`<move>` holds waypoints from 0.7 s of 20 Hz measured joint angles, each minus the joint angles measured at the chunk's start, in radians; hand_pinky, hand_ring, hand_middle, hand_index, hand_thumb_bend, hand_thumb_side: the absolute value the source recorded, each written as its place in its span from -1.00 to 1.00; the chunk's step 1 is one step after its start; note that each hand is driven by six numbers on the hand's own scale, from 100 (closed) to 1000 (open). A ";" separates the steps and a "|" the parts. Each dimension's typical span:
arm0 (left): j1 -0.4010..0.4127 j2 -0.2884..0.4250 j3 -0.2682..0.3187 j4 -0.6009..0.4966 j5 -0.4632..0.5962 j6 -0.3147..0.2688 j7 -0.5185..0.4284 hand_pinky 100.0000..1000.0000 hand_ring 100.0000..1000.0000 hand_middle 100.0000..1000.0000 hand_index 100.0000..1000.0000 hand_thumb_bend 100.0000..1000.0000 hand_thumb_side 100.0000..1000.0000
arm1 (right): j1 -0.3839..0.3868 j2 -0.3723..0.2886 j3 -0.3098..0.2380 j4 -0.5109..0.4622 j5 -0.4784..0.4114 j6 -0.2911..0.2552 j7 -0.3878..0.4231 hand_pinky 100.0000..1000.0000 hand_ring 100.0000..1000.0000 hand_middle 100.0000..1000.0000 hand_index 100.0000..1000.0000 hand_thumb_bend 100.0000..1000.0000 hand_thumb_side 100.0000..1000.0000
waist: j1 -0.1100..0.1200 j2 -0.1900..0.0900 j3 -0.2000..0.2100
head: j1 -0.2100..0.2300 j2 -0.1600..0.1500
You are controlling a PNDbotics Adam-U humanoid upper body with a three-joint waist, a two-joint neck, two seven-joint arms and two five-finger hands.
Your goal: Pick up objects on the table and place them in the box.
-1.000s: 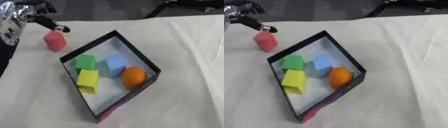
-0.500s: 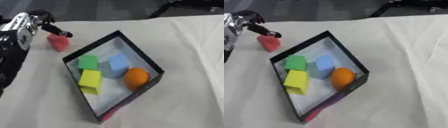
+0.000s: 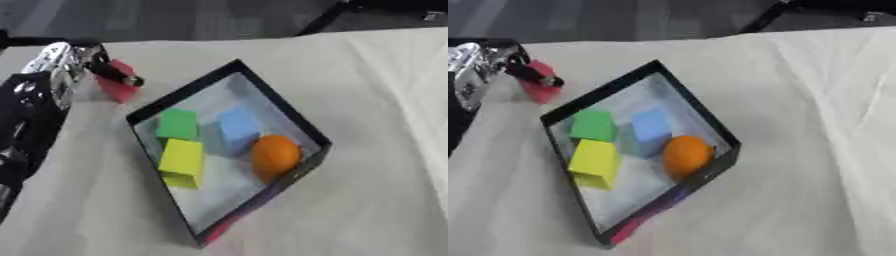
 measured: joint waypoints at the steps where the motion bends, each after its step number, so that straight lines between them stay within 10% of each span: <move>1: 0.000 0.000 0.001 0.001 0.001 0.000 -0.002 0.44 0.33 0.06 0.37 0.05 0.03 | 0.000 0.000 0.000 0.001 0.000 0.000 0.000 0.58 0.38 0.32 0.51 -0.49 -0.26 | 0.000 0.000 0.000 | 0.001 0.000; 7: 0.000 -0.008 0.006 0.006 0.010 0.009 0.001 0.29 0.13 -0.18 0.17 -0.86 -0.68 | 0.001 0.004 0.000 0.005 0.000 -0.001 -0.002 0.58 0.38 0.32 0.51 -0.50 -0.26 | 0.000 0.000 -0.003 | 0.003 0.000; 14: -0.001 -0.003 -0.012 -0.084 0.110 -0.017 -0.005 0.30 0.10 -0.22 0.14 -0.98 -0.75 | 0.010 0.007 0.000 0.005 0.000 -0.002 -0.003 0.59 0.39 0.32 0.51 -0.52 -0.26 | 0.000 -0.001 0.009 | -0.011 0.011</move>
